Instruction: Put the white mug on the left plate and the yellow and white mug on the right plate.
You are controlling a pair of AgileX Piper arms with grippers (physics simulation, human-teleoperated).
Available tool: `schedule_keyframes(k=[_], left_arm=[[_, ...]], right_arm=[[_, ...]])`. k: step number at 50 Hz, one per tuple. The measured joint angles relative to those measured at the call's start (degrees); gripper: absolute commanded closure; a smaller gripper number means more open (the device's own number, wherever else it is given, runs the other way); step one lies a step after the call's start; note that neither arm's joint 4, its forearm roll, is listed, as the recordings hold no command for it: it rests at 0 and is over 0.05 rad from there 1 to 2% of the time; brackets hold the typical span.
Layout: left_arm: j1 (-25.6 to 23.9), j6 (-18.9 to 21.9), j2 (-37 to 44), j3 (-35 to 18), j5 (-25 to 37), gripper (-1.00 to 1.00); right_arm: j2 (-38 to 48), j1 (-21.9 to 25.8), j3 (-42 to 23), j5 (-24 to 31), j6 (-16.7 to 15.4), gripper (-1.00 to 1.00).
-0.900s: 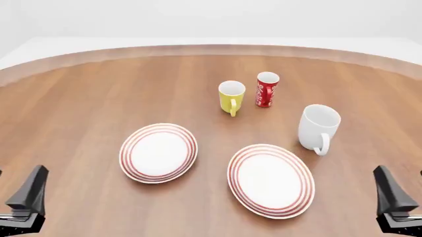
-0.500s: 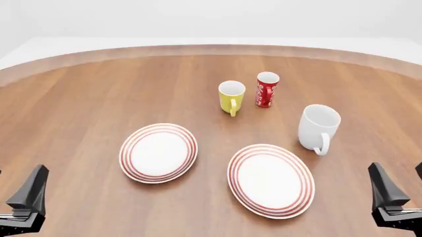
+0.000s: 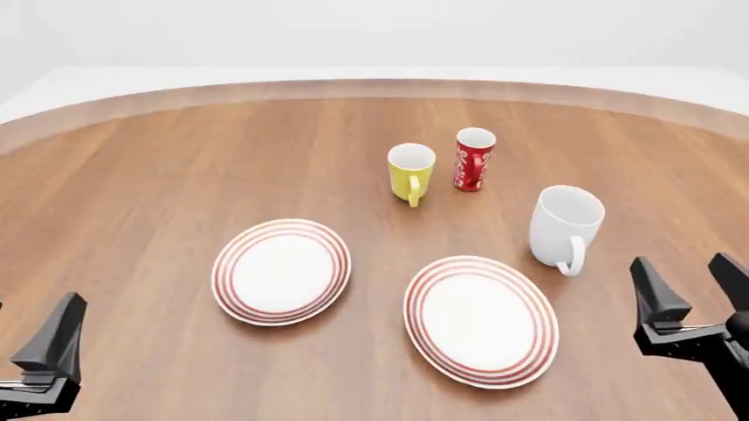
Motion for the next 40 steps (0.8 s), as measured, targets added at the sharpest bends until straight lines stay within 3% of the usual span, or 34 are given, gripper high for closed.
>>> schedule_keyframes(k=[40], left_arm=[[0.0,0.0,0.0,0.0,0.0,-1.00]], right_arm=[[35.9,-0.3,-2.4,-29.4,-0.5,-1.00]])
